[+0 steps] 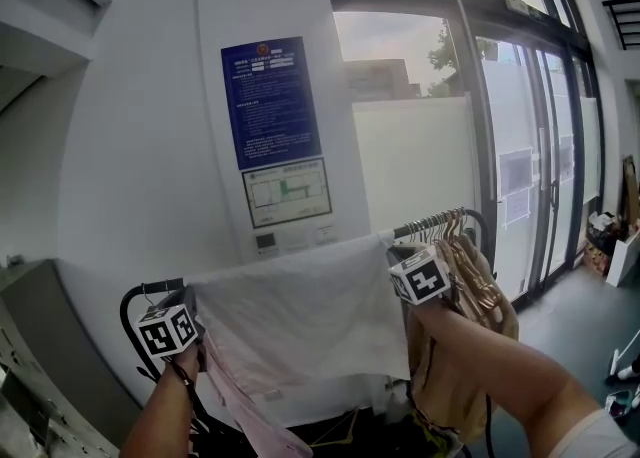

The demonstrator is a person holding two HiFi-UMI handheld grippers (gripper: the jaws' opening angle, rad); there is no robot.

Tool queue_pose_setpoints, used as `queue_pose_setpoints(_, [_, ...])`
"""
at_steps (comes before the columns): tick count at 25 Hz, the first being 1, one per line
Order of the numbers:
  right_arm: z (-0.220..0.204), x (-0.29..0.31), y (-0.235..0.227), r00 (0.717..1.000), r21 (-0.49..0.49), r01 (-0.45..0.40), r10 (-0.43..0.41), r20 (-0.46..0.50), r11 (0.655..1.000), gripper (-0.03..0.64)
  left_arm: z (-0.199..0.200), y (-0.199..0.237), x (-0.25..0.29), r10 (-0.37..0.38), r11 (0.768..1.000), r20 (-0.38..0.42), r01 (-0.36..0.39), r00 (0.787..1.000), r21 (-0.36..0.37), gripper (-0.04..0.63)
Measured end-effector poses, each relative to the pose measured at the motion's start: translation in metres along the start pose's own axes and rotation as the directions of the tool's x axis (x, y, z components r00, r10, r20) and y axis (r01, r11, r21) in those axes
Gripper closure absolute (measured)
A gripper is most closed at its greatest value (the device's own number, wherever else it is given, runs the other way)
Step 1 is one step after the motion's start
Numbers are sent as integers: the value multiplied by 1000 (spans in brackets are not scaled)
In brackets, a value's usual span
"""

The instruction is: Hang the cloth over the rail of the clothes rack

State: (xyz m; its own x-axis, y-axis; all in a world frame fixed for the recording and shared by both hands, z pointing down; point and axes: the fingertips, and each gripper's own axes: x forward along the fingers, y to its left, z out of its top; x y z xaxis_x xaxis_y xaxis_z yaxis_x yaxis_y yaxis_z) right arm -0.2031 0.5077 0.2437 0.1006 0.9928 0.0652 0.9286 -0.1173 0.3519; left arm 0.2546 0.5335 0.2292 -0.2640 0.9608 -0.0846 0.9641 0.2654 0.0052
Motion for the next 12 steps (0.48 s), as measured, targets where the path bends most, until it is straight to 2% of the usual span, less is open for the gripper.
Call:
queue_pose_setpoints(5, [39, -7, -25, 998, -21, 32, -31, 49, 999, 611, 43, 9, -1, -7, 1000, 47, 7, 999, -8, 586])
queue_pose_setpoints(12, [82, 10, -60, 998, 25, 33, -34, 57, 999, 612, 80, 26, 13, 1, 999, 36, 1, 999, -51, 586])
